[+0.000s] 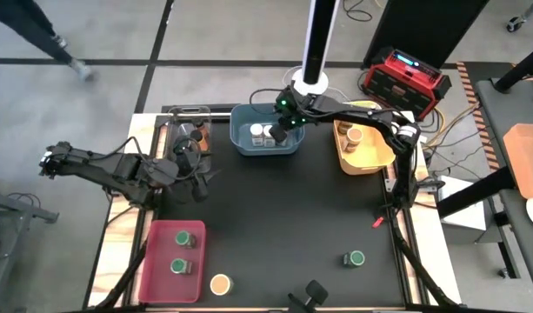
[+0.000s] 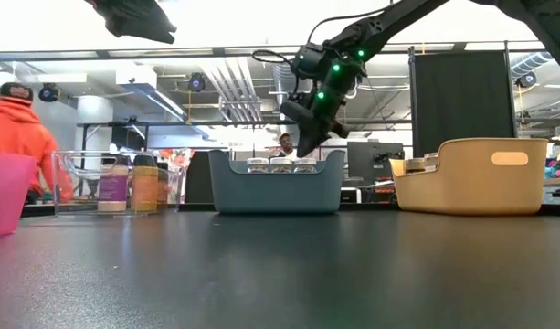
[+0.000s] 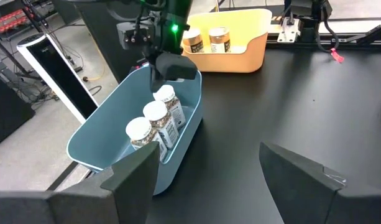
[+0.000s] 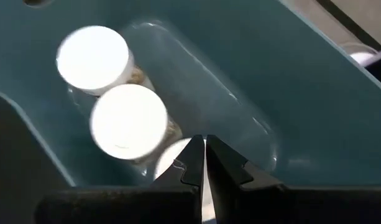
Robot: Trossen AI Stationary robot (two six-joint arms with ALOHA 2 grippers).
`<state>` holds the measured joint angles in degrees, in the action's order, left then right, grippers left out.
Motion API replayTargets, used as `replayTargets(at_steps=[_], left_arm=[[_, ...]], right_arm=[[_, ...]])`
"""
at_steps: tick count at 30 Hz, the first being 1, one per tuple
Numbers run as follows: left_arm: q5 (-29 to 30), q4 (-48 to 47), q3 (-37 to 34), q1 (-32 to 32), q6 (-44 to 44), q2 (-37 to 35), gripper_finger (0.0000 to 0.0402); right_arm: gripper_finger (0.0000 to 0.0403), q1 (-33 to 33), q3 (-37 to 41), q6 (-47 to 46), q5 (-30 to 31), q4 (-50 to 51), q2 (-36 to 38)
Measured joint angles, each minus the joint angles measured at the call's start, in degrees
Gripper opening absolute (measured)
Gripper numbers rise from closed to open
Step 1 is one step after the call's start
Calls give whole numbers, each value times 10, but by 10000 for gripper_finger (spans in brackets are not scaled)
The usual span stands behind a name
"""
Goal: Sort spices by type
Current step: Adjust the white seasoning bottles
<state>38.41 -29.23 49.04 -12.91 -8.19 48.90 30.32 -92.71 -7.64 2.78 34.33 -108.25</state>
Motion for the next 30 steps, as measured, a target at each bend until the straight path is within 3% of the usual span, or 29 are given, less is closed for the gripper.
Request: replayTargets(at_steps=[13,30], left_arm=[[0,0,0,0,0,0,261],[0,0,0,0,0,0,261]], right_arm=[[9,-3,0,2,34,-8,0],[9,-12,9,0,27,-7,0]])
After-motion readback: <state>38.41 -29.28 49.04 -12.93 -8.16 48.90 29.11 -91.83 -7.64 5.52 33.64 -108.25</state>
